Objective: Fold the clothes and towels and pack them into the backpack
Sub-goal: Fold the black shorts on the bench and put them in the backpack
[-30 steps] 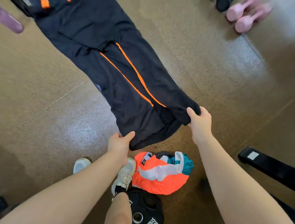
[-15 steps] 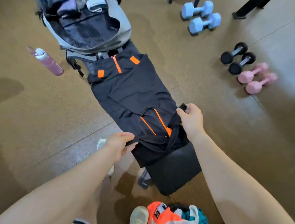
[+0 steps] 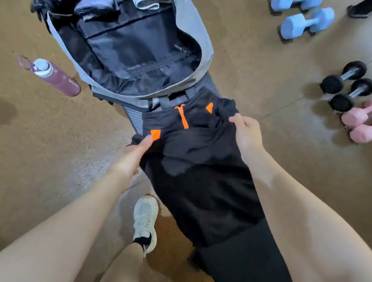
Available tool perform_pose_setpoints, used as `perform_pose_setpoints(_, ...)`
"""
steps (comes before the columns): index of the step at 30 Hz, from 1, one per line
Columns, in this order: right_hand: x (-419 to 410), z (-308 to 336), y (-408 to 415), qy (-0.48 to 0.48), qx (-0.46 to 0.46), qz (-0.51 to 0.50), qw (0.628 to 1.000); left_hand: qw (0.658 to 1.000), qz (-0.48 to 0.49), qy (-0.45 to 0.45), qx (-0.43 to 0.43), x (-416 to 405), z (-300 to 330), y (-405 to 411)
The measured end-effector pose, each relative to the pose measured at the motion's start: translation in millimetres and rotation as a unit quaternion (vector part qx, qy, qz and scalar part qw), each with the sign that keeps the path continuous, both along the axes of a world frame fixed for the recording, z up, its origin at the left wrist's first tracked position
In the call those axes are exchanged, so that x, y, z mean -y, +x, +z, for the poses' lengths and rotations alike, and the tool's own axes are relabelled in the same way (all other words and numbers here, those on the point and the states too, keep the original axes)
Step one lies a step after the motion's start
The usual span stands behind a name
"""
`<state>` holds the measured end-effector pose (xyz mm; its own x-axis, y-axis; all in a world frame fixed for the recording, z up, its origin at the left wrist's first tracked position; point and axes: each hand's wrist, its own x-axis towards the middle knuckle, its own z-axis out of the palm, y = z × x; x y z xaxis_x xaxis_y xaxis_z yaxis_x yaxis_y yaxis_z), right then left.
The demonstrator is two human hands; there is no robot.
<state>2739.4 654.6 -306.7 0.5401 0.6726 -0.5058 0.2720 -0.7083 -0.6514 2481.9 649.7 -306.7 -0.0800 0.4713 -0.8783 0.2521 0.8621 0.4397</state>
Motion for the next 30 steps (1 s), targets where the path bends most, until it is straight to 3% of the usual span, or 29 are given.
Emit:
perform_pose_setpoints(3,-3,-22,-1,-0.044,0.074,0.079,0.993,0.962,-0.229,0.100,-0.109,5,-27,-5)
perform_pose_setpoints(5,-4,-26,-1,-0.053,0.089,0.058,0.993,0.942,-0.254,0.160,-0.147,10,-34,-4)
perform_pose_setpoints(8,-10,-26,2,-0.071,0.113,0.049,0.990,0.946,-0.197,0.209,-0.149,11,-29,-2)
perform_pose_setpoints(10,-14,-20,4,-0.070,0.117,0.071,0.988,0.965,-0.117,0.222,-0.069,8,-19,-2)
perform_pose_setpoints(13,-20,-4,10,0.030,-0.011,-0.037,0.999,0.977,0.026,0.195,0.082,3,-2,-5)
perform_pose_setpoints(15,-26,0,16,0.068,-0.065,-0.097,0.991,0.976,0.085,0.178,0.095,-4,0,-7)
perform_pose_setpoints(19,-34,-19,19,-0.032,0.068,0.000,0.997,0.971,-0.037,0.224,-0.076,-10,-19,-3)
perform_pose_setpoints(21,-27,-26,12,-0.001,0.146,0.081,0.986,0.929,-0.095,0.304,-0.191,-3,-24,0)
perform_pose_setpoints(23,-12,-27,-2,0.080,0.230,0.224,0.944,0.829,-0.203,0.452,-0.259,7,-26,7)
perform_pose_setpoints(24,-3,-28,-9,0.111,0.254,0.304,0.911,0.775,-0.268,0.516,-0.247,13,-30,12)
perform_pose_setpoints(27,27,-40,-29,0.133,0.295,0.522,0.789,0.678,-0.468,0.543,-0.162,29,-52,28)
perform_pose_setpoints(28,36,-47,-32,0.124,0.305,0.579,0.746,0.662,-0.522,0.510,-0.174,32,-59,31)
perform_pose_setpoints(30,42,-62,-28,0.097,0.323,0.633,0.697,0.692,-0.553,0.412,-0.214,29,-66,30)
